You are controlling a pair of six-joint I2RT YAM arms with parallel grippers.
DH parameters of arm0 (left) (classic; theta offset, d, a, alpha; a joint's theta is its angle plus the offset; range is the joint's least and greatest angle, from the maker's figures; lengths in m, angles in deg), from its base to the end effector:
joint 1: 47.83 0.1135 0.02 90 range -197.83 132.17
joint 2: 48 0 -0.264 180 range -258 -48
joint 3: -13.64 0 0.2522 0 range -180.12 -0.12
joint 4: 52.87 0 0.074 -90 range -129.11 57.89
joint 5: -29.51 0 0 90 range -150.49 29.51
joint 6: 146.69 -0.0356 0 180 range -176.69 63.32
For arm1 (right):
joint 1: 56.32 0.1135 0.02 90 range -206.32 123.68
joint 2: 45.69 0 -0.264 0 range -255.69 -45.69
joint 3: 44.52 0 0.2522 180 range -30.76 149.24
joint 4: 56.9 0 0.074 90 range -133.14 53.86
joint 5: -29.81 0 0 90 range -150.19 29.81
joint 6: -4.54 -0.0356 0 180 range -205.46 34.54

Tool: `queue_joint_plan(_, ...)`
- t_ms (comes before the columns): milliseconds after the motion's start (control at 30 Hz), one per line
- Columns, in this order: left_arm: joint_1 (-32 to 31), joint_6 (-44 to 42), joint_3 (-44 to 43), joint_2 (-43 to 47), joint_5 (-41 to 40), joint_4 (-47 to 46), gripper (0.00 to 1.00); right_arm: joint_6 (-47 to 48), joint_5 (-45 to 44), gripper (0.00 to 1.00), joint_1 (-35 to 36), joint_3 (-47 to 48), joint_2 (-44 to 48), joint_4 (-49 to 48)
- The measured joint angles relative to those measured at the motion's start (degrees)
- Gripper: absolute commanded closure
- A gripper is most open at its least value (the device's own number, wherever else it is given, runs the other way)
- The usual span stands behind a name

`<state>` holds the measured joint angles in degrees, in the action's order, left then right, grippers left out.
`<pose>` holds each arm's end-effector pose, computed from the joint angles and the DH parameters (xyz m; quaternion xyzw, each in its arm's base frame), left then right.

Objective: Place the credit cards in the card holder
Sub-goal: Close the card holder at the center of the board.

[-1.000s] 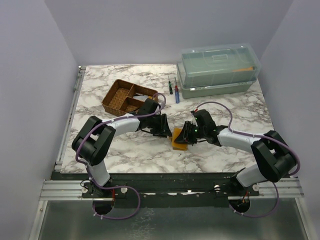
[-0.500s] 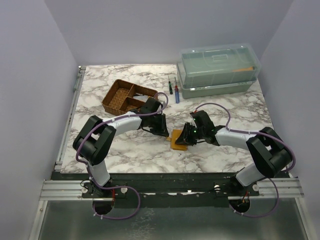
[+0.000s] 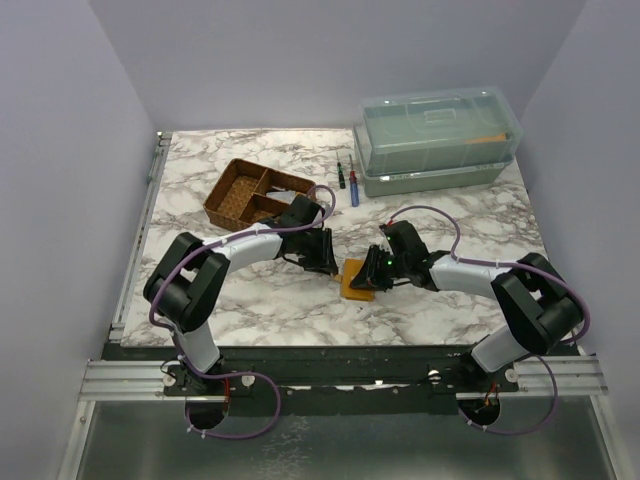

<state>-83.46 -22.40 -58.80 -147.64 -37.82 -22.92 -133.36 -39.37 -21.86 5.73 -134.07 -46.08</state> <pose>0.2736 -0.2130 0.1687 0.0666 0.9398 -0.3134 0.1192 0.2248 0.1696 0.1408 0.0449 0.9222 0.3544 0.1481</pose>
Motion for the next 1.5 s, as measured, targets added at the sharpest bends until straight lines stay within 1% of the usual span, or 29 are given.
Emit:
queue_joint_plan(200, 0.0, -0.02, 0.0, 1.22, 0.0, 0.07, 0.8, 0.0, 0.0, 0.81, 0.0, 0.07, -0.13, -0.04)
queue_joint_plan(267, 0.0, -0.02, 0.0, 1.4, 0.0, 0.09, 0.81, 0.0, 0.0, 0.81, 0.0, 0.11, -0.2, -0.04)
queue_joint_plan(333, 0.0, -0.04, 0.0, 1.42, 0.0, 0.11, 0.81, 0.0, 0.0, 0.81, 0.0, 0.22, -0.24, 0.0)
queue_joint_plan(600, 0.0, -0.13, 0.0, 1.42, 0.0, 0.26, 0.73, 0.39, 0.02, 0.81, 0.0, 0.59, -0.57, 0.02)
queue_joint_plan(800, 0.0, -0.48, 0.02, 1.38, 0.02, 0.28, 0.73, 0.42, 0.02, 0.82, 0.0, 0.61, -0.57, 0.04)
queue_joint_plan(1000, 0.0, -0.92, 0.02, 1.36, 0.04, 0.33, 0.77, 0.42, 0.04, 0.82, 0.0, 0.76, -0.81, 0.02)
queue_joint_plan(1233, 0.0, -1.14, 0.0, 1.05, 0.17, 0.39, 0.74, 0.42, 0.04, 0.82, 0.0, 0.96, -1.01, 0.02)
queue_joint_plan(1267, 0.0, -1.16, 0.0, 0.98, 0.2, 0.46, 0.75, 0.42, 0.04, 0.82, 0.0, 0.96, -1.01, 0.02)
queue_joint_plan(1400, 0.0, -1.22, 0.0, 0.81, 0.24, 0.66, 0.85, 0.44, 0.04, 0.82, 0.0, 0.96, -1.01, 0.02)
queue_joint_plan(1500, 0.0, -1.38, 0.0, 0.7, 0.24, 0.79, 0.89, 0.44, 0.04, 0.82, 0.0, 0.96, -1.01, 0.02)
